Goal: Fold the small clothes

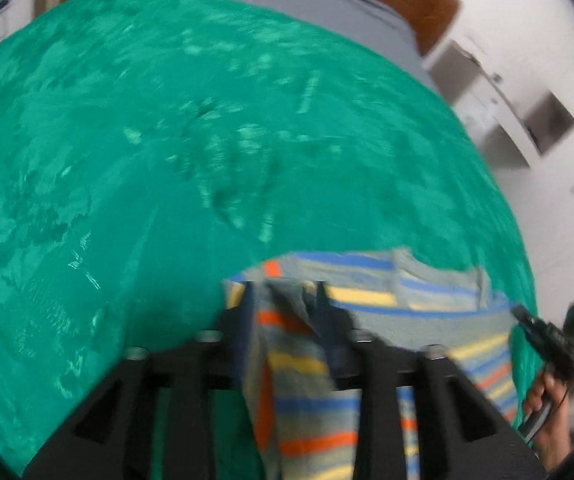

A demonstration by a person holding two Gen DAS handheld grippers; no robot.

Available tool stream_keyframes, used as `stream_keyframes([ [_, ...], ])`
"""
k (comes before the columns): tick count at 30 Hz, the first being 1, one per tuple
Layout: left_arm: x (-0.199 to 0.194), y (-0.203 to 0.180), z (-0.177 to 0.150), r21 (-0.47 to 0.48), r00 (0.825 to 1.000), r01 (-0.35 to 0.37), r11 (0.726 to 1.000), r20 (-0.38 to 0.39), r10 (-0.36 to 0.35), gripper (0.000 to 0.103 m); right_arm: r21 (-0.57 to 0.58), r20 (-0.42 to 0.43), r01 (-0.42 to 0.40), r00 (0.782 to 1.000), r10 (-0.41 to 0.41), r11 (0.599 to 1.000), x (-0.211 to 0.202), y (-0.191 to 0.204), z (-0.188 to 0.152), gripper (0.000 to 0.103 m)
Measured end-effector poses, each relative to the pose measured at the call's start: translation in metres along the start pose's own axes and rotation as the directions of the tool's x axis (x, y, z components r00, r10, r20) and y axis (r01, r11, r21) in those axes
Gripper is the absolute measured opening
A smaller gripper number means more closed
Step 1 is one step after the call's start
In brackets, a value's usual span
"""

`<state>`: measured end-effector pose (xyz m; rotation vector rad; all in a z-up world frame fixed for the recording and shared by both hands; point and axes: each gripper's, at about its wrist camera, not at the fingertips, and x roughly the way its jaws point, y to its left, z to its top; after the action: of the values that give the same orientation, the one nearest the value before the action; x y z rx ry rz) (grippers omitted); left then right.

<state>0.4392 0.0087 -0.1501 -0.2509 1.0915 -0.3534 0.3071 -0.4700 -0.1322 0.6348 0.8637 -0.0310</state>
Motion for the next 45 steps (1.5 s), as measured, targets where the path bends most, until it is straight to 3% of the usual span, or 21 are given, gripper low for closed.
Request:
stream_keyframes([
  [3,-0.027,0.01,-0.009,0.004,0.997,0.033,0.999,0.068,-0.033,0.058,0.013,0.038,0.011,0.999,-0.012,1.0,-0.009,-0.01,0.004,0.026],
  [5,-0.046,0.004,-0.026,0.087,0.995,0.059,0.995,0.077,-0.065,0.066,-0.067,0.039,0.005,0.999,-0.003,0.998,-0.027,-0.001,0.001,0.026],
  [8,-0.036,-0.014,-0.043,0.195,0.985,0.165,0.967,-0.084,-0.151,0.066,-0.262,-0.14,-0.027,0.99,-0.01,0.965,-0.026,0.034,-0.011,0.027],
  [10,-0.009,-0.033,-0.048,0.216,0.958,0.225,0.95,-0.226,-0.176,0.067,-0.297,-0.279,-0.07,0.96,-0.017,0.952,-0.006,0.049,-0.021,0.037],
  [12,0.013,-0.046,-0.04,0.231,0.962,0.195,0.953,-0.234,-0.14,0.067,-0.299,-0.35,-0.062,0.936,-0.049,0.952,0.025,0.061,-0.023,0.037],
  [13,0.022,-0.05,-0.03,0.218,0.971,0.172,0.961,-0.202,-0.128,0.067,-0.307,-0.337,-0.049,0.94,-0.061,0.951,0.041,0.069,-0.018,0.037],
  [15,0.025,-0.046,-0.001,0.12,0.988,0.13,0.984,-0.096,-0.119,0.066,-0.32,-0.198,-0.008,0.979,-0.059,0.947,0.054,0.082,-0.001,0.037],
  [16,0.02,-0.04,0.009,0.065,0.99,0.13,0.989,-0.058,-0.127,0.066,-0.324,-0.094,0.033,0.993,-0.067,0.946,0.052,0.089,0.006,0.038],
  [18,0.004,-0.028,0.014,-0.004,0.985,0.172,0.985,-0.01,-0.172,0.069,-0.302,-0.007,0.028,0.999,-0.032,0.953,0.037,0.098,0.011,0.04],
  [20,-0.017,-0.024,0.003,0.037,0.982,0.187,0.982,0.004,-0.188,0.072,-0.313,-0.019,-0.021,1.0,0.015,0.95,0.017,0.102,0.002,0.05],
  [23,-0.041,-0.03,-0.044,0.192,0.987,0.162,0.968,-0.012,-0.163,0.072,-0.435,-0.087,-0.019,0.996,-0.021,0.9,-0.015,0.106,-0.033,0.053],
  [25,-0.041,-0.029,-0.077,0.242,0.99,0.142,0.96,-0.046,-0.135,0.066,-0.482,-0.154,-0.061,0.988,-0.016,0.874,-0.03,0.096,-0.063,0.053],
  [27,-0.037,-0.017,-0.111,0.272,0.993,0.079,0.959,-0.109,-0.051,0.02,-0.5,-0.229,-0.08,0.972,-0.043,0.862,-0.037,0.077,-0.091,0.053],
  [28,-0.033,-0.008,-0.126,0.288,0.992,0.021,0.957,-0.124,0.015,0.013,-0.52,-0.258,-0.047,0.96,-0.105,0.853,-0.038,0.063,-0.11,0.052],
  [30,-0.04,0.011,-0.143,0.273,0.994,0.022,0.962,-0.11,0.008,0.01,-0.553,-0.252,0.065,0.937,-0.242,0.83,-0.045,0.03,-0.14,0.051],
  [33,-0.067,0.03,-0.152,0.217,0.993,-0.091,0.972,-0.059,0.106,0.009,-0.448,-0.215,0.116,0.948,-0.233,0.886,-0.078,-0.008,-0.149,0.051],
  [34,-0.076,0.033,-0.156,0.197,0.993,-0.101,0.975,-0.041,0.111,0.012,-0.425,-0.205,0.126,0.951,-0.231,0.896,-0.088,-0.012,-0.151,0.051],
  [35,-0.09,0.035,-0.162,0.178,0.994,-0.107,0.978,-0.014,0.112,0.03,-0.404,-0.183,0.131,0.958,-0.22,0.906,-0.102,-0.012,-0.155,0.053],
  [36,-0.102,0.034,-0.17,0.172,0.995,-0.097,0.98,0.007,0.097,0.055,-0.393,-0.137,0.148,0.966,-0.218,0.908,-0.12,-0.011,-0.161,0.053],
  [38,-0.118,0.028,-0.185,0.173,0.992,-0.12,0.978,0.056,0.112,0.078,-0.398,-0.08,0.145,0.978,-0.193,0.906,-0.143,-0.008,-0.178,0.057],
  [45,-0.136,0.007,-0.218,0.189,0.975,-0.206,0.96,0.127,0.184,0.083,-0.28,0.039,0.136,0.991,-0.13,0.95,-0.187,-0.014,-0.233,0.063],
])
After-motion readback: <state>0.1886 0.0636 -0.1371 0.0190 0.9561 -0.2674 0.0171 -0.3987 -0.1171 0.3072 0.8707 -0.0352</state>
